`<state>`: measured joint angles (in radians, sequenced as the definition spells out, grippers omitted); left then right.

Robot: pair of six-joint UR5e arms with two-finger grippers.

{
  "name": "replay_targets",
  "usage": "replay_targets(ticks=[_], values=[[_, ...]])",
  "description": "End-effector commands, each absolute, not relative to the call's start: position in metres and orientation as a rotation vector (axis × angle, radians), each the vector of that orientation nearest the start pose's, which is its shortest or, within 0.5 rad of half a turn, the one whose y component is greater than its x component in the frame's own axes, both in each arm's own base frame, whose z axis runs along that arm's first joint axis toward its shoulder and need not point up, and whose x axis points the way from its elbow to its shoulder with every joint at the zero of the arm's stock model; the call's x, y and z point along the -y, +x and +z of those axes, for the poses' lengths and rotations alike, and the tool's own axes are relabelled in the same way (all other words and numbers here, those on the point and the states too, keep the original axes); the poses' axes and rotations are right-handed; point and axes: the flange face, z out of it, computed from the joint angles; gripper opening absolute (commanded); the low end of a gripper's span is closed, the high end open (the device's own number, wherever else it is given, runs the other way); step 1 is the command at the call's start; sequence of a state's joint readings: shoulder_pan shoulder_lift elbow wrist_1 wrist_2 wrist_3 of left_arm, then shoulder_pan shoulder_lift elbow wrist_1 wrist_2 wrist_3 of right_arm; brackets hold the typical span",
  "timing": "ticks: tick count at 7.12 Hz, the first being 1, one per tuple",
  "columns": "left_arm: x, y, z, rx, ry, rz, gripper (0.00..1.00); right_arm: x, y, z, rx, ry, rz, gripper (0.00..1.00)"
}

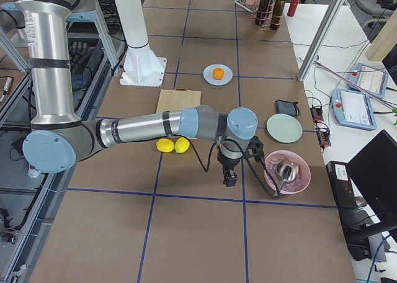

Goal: Pick orange to plate

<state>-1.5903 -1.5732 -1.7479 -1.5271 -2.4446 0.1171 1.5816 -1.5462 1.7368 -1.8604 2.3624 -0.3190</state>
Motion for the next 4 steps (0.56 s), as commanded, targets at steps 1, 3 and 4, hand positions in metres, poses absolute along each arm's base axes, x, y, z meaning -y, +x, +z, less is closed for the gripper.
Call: replay_targets(ticks=[1, 3, 4], values=[[0.461, -0.067, 0.564, -0.857, 0.199, 0.159, 1.00, 0.480, 0.067, 0.600, 0.794, 0.113, -0.279, 1.00], [0.432, -0.068, 0.558, -0.870, 0.217, 0.158, 1.00, 0.485, 0.066, 0.605, 0.786, 0.105, -0.282, 1.00], [0.431, -0.068, 0.559, -0.870, 0.215, 0.157, 1.00, 0.493, 0.066, 0.609, 0.786, 0.103, -0.282, 1.00]])
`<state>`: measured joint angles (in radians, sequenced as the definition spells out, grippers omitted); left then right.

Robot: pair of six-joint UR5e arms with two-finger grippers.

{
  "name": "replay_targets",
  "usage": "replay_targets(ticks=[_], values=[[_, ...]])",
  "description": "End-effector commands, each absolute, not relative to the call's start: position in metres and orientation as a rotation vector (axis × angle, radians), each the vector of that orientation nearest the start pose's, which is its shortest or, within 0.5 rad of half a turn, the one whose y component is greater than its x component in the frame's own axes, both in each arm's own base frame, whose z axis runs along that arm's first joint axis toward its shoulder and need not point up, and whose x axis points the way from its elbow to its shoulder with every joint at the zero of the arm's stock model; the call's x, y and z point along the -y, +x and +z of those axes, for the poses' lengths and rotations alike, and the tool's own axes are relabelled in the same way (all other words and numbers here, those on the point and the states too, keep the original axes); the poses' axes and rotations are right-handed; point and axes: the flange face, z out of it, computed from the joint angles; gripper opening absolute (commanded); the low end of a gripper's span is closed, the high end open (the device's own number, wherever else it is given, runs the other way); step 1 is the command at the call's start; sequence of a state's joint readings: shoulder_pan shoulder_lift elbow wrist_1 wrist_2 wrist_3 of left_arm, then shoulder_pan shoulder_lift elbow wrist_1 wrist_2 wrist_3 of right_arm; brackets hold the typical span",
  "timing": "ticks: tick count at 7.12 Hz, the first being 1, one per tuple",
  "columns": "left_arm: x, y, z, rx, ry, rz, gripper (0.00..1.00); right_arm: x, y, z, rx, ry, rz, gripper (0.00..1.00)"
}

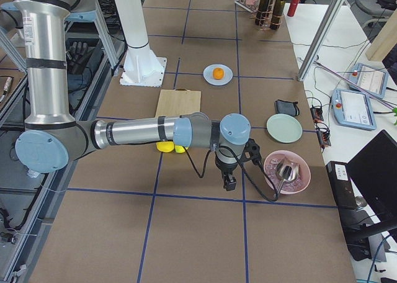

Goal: Pick orange to plate

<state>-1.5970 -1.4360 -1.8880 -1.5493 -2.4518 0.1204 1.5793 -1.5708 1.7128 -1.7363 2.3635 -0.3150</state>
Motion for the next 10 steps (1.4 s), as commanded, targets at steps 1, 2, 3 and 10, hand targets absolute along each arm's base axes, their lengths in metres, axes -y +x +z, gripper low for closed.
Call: replay_targets(ticks=[1, 2, 3, 10], values=[[0.427, -0.068, 0.568, -0.870, 0.201, 0.156, 1.00, 0.493, 0.066, 0.613, 0.786, 0.099, -0.280, 1.00], [0.427, -0.067, 0.565, -0.871, 0.204, 0.158, 1.00, 0.496, 0.066, 0.623, 0.791, 0.081, -0.272, 1.00], [0.429, -0.065, 0.571, -0.872, 0.196, 0.160, 1.00, 0.497, 0.066, 0.619, 0.792, 0.087, -0.273, 1.00], [0.441, -0.066, 0.630, -0.856, 0.212, 0.167, 1.00, 0.509, 0.041, 0.595, 0.790, 0.105, -0.332, 1.00]])
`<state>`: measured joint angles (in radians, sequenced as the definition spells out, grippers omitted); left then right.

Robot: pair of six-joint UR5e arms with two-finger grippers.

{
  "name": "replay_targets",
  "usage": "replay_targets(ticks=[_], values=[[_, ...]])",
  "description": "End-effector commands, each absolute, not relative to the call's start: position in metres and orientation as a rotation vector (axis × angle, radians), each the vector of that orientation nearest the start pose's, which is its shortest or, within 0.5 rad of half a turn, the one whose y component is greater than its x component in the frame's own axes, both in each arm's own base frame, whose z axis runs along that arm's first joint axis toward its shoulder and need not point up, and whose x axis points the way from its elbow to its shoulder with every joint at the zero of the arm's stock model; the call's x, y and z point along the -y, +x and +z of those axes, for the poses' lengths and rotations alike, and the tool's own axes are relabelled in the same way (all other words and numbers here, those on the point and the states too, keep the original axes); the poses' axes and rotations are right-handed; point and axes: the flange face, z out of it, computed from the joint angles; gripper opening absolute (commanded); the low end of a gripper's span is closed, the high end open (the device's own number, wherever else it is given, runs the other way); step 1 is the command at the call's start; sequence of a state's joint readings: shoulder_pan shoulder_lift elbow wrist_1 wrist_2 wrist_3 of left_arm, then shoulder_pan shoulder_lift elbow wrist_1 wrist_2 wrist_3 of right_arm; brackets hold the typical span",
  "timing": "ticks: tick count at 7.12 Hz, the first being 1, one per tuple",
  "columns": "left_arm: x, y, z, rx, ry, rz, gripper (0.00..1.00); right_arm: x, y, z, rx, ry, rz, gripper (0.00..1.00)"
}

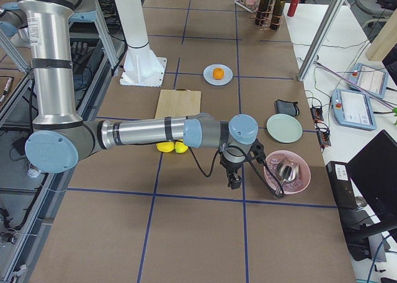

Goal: Pick orange to plate

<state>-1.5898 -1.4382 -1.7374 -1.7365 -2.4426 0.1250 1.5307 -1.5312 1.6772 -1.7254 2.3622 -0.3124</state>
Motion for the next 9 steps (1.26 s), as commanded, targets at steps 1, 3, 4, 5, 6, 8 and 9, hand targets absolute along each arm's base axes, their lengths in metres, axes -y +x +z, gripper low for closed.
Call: replay_targets(ticks=[1, 3, 4, 5, 6, 8, 9], values=[[0.442, -0.067, 0.630, -0.862, 0.144, 0.132, 1.00, 0.510, 0.036, 0.597, 0.788, 0.095, -0.338, 1.00], [0.457, -0.067, 0.616, -0.850, 0.056, 0.094, 1.00, 0.509, 0.032, 0.596, 0.797, 0.073, -0.292, 1.00], [0.464, -0.068, 0.595, -0.851, 0.029, 0.076, 1.00, 0.510, 0.030, 0.594, 0.799, 0.066, -0.270, 1.00], [0.462, -0.068, 0.578, -0.851, 0.011, 0.067, 1.00, 0.510, 0.030, 0.595, 0.798, 0.063, -0.269, 1.00], [0.461, -0.068, 0.579, -0.851, 0.008, 0.067, 1.00, 0.509, 0.030, 0.596, 0.795, 0.064, -0.269, 1.00], [0.462, -0.070, 0.588, -0.810, 0.006, 0.079, 1.00, 0.507, 0.031, 0.592, 0.791, 0.075, -0.275, 1.00], [0.461, -0.073, 0.584, -0.777, 0.019, 0.086, 1.00, 0.505, 0.031, 0.592, 0.789, 0.075, -0.275, 1.00]])
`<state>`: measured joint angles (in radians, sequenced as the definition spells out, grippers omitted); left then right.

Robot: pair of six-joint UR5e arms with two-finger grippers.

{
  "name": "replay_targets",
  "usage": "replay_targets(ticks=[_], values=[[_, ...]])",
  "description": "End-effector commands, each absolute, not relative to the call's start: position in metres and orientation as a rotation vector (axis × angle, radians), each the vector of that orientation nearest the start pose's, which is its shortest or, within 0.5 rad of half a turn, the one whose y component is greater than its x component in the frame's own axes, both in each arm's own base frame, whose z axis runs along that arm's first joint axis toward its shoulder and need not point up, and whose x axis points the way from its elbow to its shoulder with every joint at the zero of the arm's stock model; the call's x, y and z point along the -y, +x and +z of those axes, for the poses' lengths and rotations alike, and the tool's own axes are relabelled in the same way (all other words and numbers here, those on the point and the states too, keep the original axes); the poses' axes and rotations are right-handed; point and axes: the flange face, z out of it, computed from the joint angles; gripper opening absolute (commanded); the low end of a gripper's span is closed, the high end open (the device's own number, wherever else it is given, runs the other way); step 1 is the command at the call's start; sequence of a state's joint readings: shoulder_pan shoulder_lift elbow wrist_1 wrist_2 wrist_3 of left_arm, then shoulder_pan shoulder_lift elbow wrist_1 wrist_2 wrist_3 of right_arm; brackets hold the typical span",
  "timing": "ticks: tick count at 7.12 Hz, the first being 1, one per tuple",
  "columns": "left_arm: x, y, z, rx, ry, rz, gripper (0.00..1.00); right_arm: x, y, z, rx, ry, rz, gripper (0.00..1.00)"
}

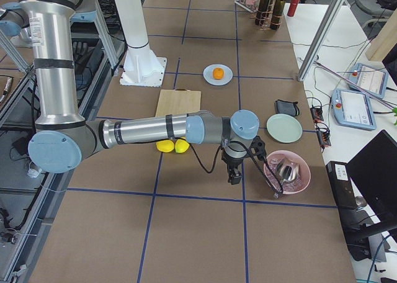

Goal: Pick orange to plate

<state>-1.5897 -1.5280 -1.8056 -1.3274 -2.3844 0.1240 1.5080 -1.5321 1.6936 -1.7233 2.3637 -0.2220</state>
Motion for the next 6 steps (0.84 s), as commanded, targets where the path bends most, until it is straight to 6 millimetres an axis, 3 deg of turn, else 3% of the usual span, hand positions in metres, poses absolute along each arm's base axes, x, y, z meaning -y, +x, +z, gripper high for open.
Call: replay_targets(ticks=[1, 2, 4, 6], values=[[0.461, -0.073, 0.582, -0.778, 0.024, 0.088, 1.00, 0.503, 0.032, 0.593, 0.789, 0.074, -0.273, 1.00], [0.463, -0.072, 0.581, -0.777, 0.024, 0.089, 1.00, 0.500, 0.032, 0.595, 0.785, 0.072, -0.275, 1.00], [0.488, -0.073, 0.562, -0.774, 0.064, 0.105, 1.00, 0.487, 0.039, 0.605, 0.748, 0.058, -0.268, 1.00], [0.488, -0.073, 0.559, -0.770, 0.070, 0.106, 1.00, 0.476, 0.040, 0.602, 0.749, 0.055, -0.259, 1.00]])
